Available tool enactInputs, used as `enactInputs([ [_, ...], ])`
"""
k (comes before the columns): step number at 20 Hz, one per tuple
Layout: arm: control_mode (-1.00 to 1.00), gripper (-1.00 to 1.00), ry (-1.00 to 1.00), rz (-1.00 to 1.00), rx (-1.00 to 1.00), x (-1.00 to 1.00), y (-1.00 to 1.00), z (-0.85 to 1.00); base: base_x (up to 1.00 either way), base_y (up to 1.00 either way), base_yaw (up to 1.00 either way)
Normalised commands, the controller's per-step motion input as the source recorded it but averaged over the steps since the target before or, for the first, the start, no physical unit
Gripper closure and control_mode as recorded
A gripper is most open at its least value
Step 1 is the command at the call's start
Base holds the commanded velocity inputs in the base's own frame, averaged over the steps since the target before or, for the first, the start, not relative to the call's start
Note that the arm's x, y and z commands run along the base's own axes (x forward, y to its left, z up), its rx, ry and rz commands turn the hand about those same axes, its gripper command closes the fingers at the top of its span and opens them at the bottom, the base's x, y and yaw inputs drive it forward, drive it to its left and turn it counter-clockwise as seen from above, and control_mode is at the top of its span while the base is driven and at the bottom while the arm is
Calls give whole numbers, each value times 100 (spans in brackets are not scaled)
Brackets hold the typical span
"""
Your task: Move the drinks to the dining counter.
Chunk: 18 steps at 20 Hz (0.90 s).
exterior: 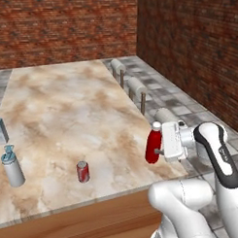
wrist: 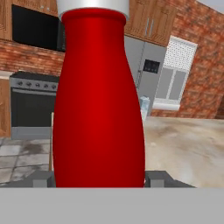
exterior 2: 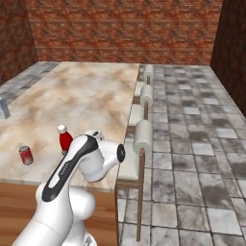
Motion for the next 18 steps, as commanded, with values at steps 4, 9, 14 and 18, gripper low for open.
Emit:
enactInputs([
  [4, -100, 100, 0, 0, 0, 13, 0, -17, 0, 0, 0],
  [9, -100, 100, 0, 0, 0, 11, 0, -22, 0, 0, 0],
  [14, -100, 100, 0, 0, 0, 15, 0, -23, 0, 0, 0],
  [18, -100, 100, 0, 0, 0, 14, 0, -24, 0, 0, 0],
])
